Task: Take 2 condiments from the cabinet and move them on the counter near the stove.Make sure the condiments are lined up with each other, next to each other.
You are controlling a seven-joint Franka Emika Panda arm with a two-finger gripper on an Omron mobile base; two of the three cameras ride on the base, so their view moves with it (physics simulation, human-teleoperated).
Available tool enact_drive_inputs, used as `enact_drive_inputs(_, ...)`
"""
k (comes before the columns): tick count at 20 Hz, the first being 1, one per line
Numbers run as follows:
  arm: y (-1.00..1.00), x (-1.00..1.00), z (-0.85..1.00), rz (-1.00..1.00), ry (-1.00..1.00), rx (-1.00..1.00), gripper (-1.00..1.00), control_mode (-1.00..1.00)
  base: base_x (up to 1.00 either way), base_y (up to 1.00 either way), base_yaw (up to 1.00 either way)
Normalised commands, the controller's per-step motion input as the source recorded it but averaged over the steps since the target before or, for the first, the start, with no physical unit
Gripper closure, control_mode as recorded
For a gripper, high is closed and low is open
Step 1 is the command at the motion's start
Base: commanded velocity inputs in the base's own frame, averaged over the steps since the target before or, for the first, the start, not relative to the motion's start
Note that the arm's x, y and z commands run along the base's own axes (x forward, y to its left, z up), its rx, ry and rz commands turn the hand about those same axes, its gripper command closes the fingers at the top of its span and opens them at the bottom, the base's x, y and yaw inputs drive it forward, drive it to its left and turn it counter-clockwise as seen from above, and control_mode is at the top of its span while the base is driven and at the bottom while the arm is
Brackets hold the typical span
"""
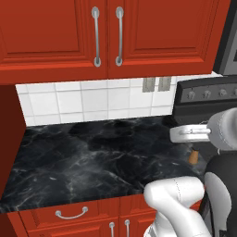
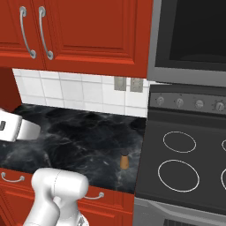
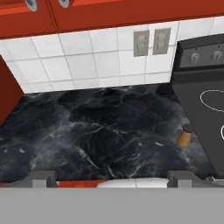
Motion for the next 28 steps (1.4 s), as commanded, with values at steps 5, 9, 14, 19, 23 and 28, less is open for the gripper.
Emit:
enact_drive_inputs(5, 0.0, 0.0, 0.0, 0.1, 0.1, 0.0, -1.0, -1.0, 0.0, 0.0, 0.0)
enact_drive_inputs(9, 0.0, 0.0, -0.01, 0.05, 0.11, 0.0, -1.0, -1.0, 0.0, 0.0, 0.0)
enact_drive_inputs(14, 0.0, 0.0, -0.08, 0.02, 0.02, 0.0, -1.0, -1.0, 0.0, 0.0, 0.0)
enact_drive_inputs(19, 0.0, 0.0, 0.0, 0.0, 0.0, 0.0, -1.0, 1.0, -0.19, 0.0, 0.0)
enact_drive_inputs(23, 0.0, 0.0, 0.0, 0.0, 0.0, 0.0, -1.0, 1.0, -0.61, -0.24, -0.13)
enact_drive_inputs(28, 0.0, 0.0, 0.0, 0.0, 0.0, 0.0, -1.0, 1.0, -0.95, -0.56, -0.31)
